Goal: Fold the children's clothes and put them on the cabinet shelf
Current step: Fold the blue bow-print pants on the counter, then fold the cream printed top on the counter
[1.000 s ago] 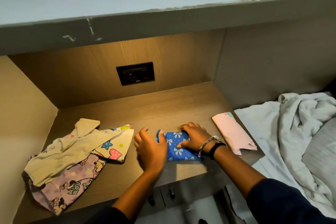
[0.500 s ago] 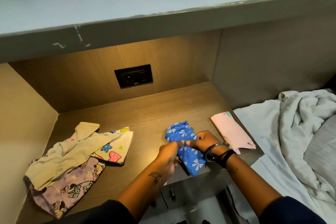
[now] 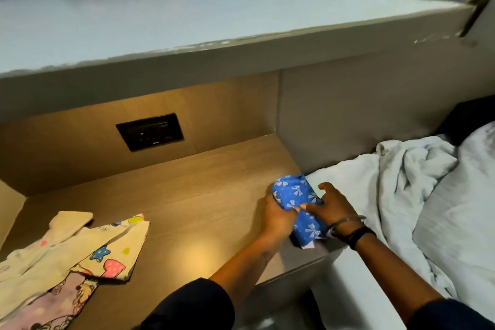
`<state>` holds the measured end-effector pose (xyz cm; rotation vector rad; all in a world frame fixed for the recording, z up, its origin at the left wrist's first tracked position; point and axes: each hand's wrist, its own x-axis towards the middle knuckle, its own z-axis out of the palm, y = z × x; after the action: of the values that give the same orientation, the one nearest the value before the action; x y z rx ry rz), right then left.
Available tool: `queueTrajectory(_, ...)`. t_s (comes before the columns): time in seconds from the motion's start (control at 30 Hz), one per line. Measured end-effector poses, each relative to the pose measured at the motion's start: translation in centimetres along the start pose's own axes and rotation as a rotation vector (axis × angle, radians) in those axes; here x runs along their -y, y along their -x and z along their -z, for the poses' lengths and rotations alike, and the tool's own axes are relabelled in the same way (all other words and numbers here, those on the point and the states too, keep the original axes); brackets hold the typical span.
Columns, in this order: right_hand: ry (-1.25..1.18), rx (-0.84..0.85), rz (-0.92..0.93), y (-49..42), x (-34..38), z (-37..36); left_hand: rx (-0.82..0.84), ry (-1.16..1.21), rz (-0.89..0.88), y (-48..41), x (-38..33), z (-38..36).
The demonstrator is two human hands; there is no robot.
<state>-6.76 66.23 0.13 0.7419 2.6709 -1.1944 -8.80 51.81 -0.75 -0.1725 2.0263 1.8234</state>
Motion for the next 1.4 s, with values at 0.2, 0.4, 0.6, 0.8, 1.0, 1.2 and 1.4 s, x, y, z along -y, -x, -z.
queueTrajectory(0.2, 0.505, -0.251, 0.520, 1.3, -1.0, -2.3, -0.111, -1.107, -0.565, -0.5, 0.9, 2.6)
queueTrajectory(0.4, 0.709, -0.089, 0.537, 1.1, -2.9, -4.6, 0.081, -1.053, -0.438, 0.3, 2.3, 7.4)
queueTrajectory(0.6, 0.751, -0.155, 0.634, 3.0, 5.5, -5.2, -0.234, -0.987, -0.556, 5.3, 3.0, 22.7)
queueTrajectory(0.8, 0.576, 0.130, 1.004, 8.3, 18.5, -20.5, -0.499, -1.322, -0.105, 12.6, 4.7, 41.9)
queueTrajectory(1.0, 0.687, 0.205, 0.970, 9.1, 25.0, -31.7, -0.370, -1.388, 0.026, 16.3, 8.9, 49.8)
queueTrajectory(1.2, 0.306, 0.068, 0.856, 8.1, 26.2, -30.3, -0.546, -1.110, -0.116, 15.8, 7.9, 51.0)
queueTrajectory(1.4, -0.150, 0.020, 0.777, 6.5, 27.5, -21.7, -0.510, -0.574, -0.334, 13.7, 0.7, 50.0)
